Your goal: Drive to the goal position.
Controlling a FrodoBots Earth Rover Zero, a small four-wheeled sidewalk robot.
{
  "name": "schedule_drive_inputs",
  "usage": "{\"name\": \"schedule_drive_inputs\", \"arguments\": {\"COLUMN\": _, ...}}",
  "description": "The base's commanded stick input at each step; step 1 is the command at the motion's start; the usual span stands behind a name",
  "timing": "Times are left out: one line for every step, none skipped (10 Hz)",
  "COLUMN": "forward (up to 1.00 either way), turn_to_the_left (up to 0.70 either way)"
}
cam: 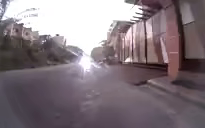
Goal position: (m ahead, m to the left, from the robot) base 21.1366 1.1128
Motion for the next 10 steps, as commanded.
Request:
{"name": "schedule_drive_inputs", "arguments": {"forward": 1.00, "turn_to_the_left": 0.00}}
{"name": "schedule_drive_inputs", "arguments": {"forward": 1.00, "turn_to_the_left": 0.00}}
{"name": "schedule_drive_inputs", "arguments": {"forward": 1.00, "turn_to_the_left": 0.00}}
{"name": "schedule_drive_inputs", "arguments": {"forward": 1.00, "turn_to_the_left": 0.00}}
{"name": "schedule_drive_inputs", "arguments": {"forward": 1.00, "turn_to_the_left": 0.00}}
{"name": "schedule_drive_inputs", "arguments": {"forward": 1.00, "turn_to_the_left": 0.05}}
{"name": "schedule_drive_inputs", "arguments": {"forward": 1.00, "turn_to_the_left": 0.17}}
{"name": "schedule_drive_inputs", "arguments": {"forward": 1.00, "turn_to_the_left": 0.29}}
{"name": "schedule_drive_inputs", "arguments": {"forward": 1.00, "turn_to_the_left": 0.39}}
{"name": "schedule_drive_inputs", "arguments": {"forward": 1.00, "turn_to_the_left": 0.25}}
